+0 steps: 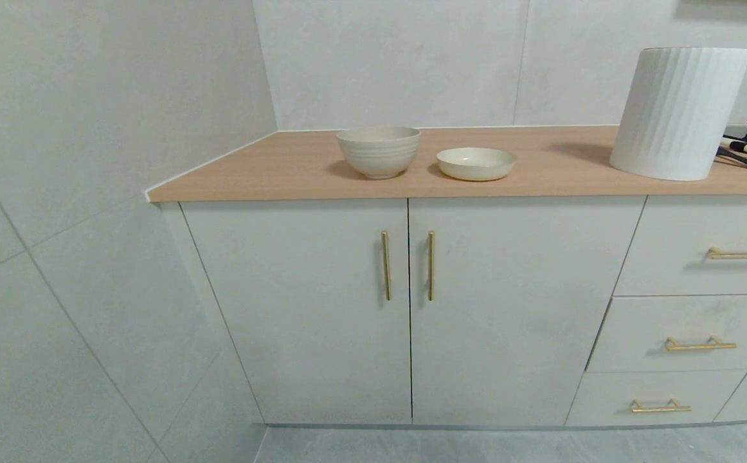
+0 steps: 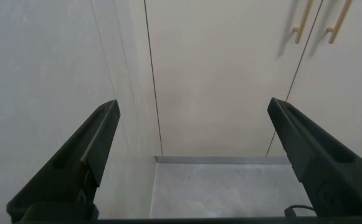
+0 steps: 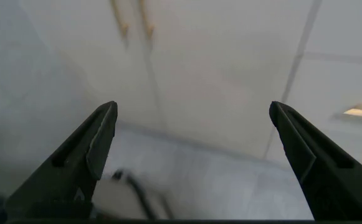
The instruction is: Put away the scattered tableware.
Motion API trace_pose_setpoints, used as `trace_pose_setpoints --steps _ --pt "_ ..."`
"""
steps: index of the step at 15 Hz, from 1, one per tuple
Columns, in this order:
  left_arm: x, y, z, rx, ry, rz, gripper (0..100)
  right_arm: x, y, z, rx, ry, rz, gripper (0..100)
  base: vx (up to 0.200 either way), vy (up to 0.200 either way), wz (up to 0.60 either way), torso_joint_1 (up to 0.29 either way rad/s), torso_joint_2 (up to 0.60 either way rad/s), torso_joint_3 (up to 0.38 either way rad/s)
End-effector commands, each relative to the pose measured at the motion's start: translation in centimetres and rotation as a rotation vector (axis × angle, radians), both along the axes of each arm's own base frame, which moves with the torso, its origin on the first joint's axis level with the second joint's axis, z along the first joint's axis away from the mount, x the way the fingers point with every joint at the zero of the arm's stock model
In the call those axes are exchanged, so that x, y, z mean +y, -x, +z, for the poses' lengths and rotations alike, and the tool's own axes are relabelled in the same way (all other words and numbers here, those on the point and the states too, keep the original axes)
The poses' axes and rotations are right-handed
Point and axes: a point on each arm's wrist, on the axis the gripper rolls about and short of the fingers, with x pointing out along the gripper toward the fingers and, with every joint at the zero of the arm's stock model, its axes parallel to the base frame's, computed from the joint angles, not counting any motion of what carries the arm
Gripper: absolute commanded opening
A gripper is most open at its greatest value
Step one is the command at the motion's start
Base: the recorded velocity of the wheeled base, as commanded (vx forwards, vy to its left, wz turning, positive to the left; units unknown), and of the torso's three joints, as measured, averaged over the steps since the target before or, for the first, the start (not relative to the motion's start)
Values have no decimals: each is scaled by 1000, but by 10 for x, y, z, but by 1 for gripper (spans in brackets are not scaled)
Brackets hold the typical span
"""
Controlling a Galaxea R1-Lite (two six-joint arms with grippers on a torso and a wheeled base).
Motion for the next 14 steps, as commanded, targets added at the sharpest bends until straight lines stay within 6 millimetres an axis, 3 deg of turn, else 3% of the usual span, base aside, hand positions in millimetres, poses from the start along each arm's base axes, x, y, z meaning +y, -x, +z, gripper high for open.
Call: trace_pose_setpoints --steps 1,4,8,14 --pt "0 0 0 2 0 0 100 20 -87 38 276 19 189 100 0 0 0 0 0 0" --pt "0 0 0 2 0 0 100 44 -138 52 318 42 282 100 0 0 0 0 0 0" --pt "0 0 0 2 0 0 100 86 -202 49 350 60 368 100 0 0 0 0 0 0" --pt "0 0 0 2 0 0 100 134 -271 41 373 74 429 100 0 0 0 0 0 0"
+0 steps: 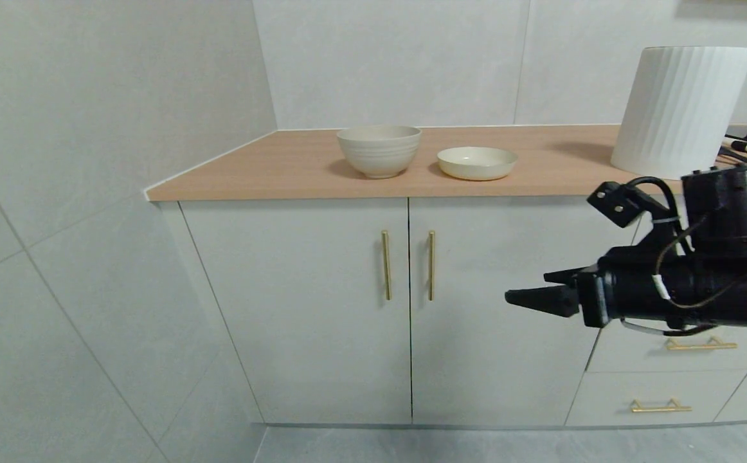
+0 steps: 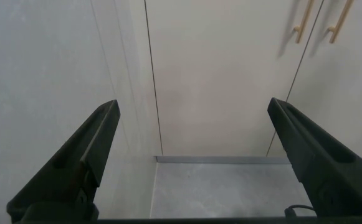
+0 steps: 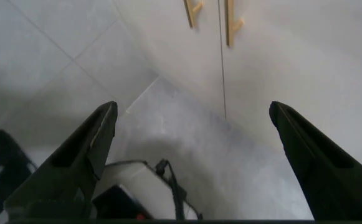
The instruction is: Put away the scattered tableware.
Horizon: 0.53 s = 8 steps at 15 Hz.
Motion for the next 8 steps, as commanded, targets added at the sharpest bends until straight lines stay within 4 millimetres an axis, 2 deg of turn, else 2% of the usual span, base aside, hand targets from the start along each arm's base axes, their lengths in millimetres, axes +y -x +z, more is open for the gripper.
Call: trace_pose_setpoints --steps 1,4,6,7,8 --pt "0 0 0 1 0 0 100 31 -38 -23 57 27 39 100 0 0 0 0 0 0" --pt "0 0 0 1 0 0 100 49 -58 -24 50 13 51 100 0 0 0 0 0 0" --pt "0 0 0 1 0 0 100 63 -78 -27 54 -12 46 100 0 0 0 0 0 0" --pt "0 0 0 1 0 0 100 67 -83 -32 63 -10 48 100 0 0 0 0 0 0" --pt "0 0 0 1 0 0 100 76 -91 -47 92 -1 54 100 0 0 0 0 0 0"
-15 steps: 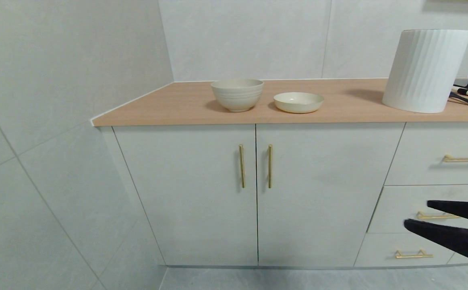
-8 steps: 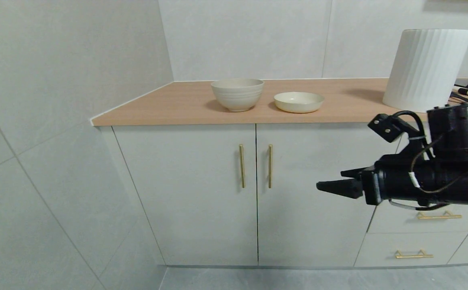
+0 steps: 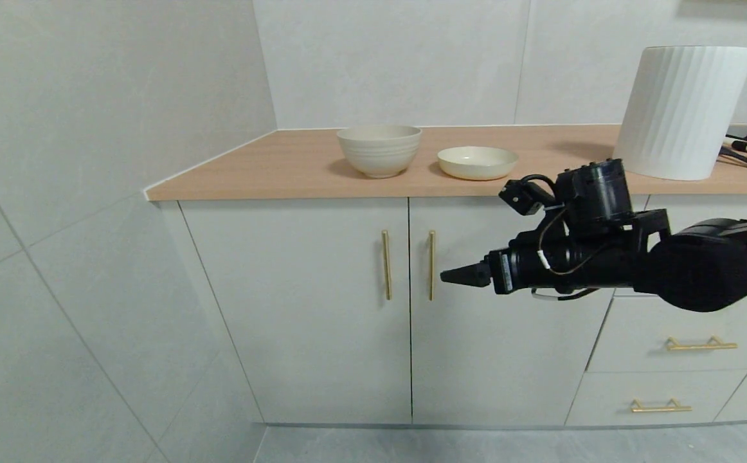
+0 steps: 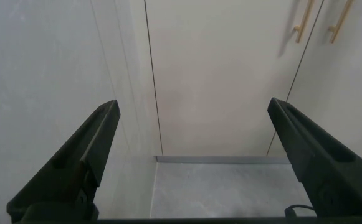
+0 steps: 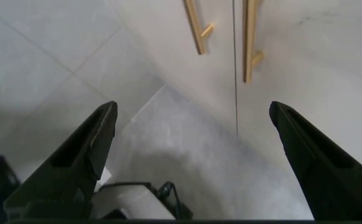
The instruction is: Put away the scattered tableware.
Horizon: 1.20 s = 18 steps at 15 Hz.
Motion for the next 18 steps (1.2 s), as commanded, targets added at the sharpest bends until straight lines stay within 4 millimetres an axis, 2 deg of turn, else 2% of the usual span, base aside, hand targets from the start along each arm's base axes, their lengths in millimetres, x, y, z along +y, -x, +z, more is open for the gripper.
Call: trace_pose_setpoints --steps 1,4,8,18 --pt "0 0 0 2 0 0 100 23 -24 -38 48 15 16 100 0 0 0 0 0 0" --pt "0 0 0 2 0 0 100 38 -39 -57 35 -100 -37 100 0 0 0 0 0 0" --pt "0 0 0 2 0 0 100 43 -51 -70 -20 -140 -69 100 0 0 0 0 0 0" --pt "0 0 0 2 0 0 100 48 -63 -71 -55 -260 -105 100 0 0 0 0 0 0"
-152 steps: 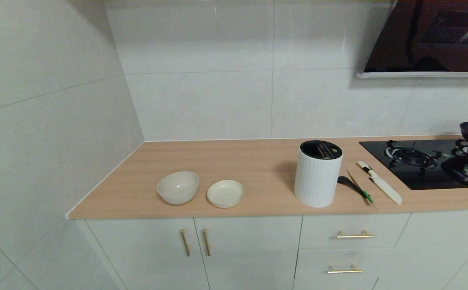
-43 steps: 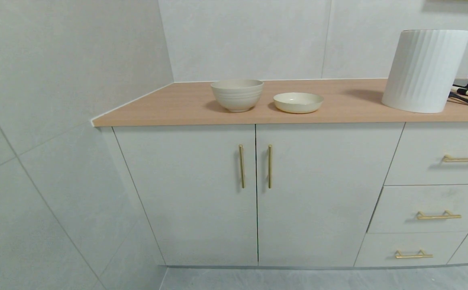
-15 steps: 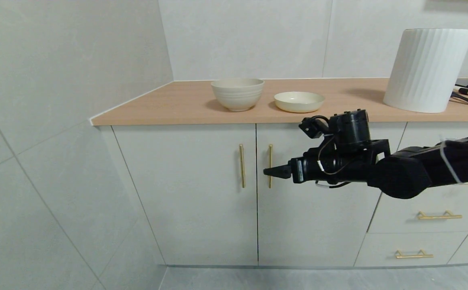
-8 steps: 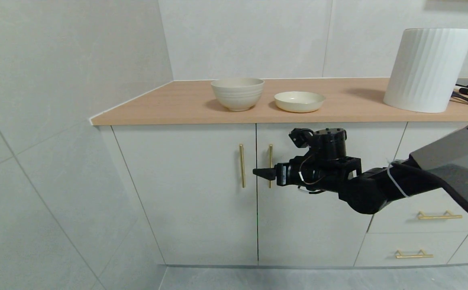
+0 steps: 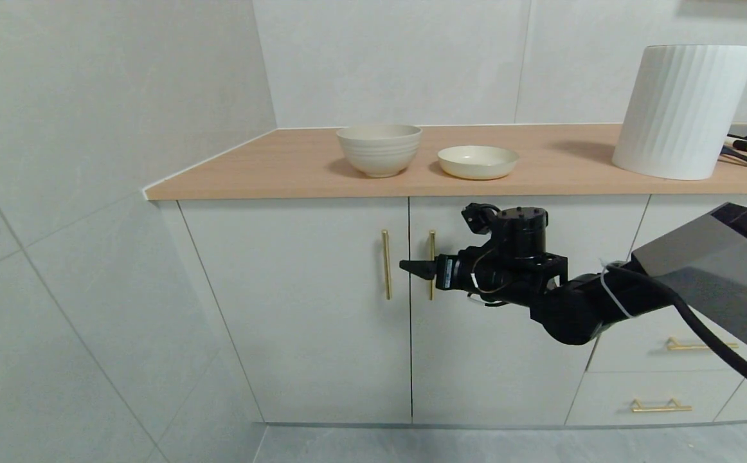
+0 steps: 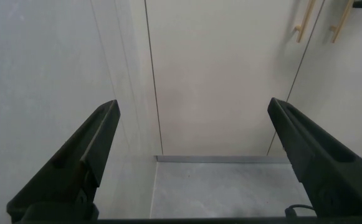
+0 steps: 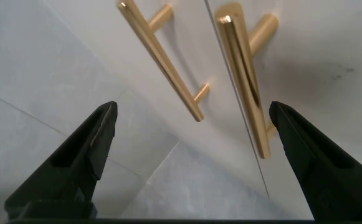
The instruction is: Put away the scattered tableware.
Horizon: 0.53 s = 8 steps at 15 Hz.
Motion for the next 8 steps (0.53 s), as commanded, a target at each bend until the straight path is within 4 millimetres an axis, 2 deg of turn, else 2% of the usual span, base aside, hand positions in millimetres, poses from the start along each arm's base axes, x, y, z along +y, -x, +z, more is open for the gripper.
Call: trace_pose_setpoints --steps 1,8 --pt "0 0 0 1 0 0 100 2 -3 -7 9 3 0 100 0 0 0 0 0 0" --pt "0 0 0 1 -1 0 100 8 -10 -18 14 -34 -11 100 0 0 0 0 0 0"
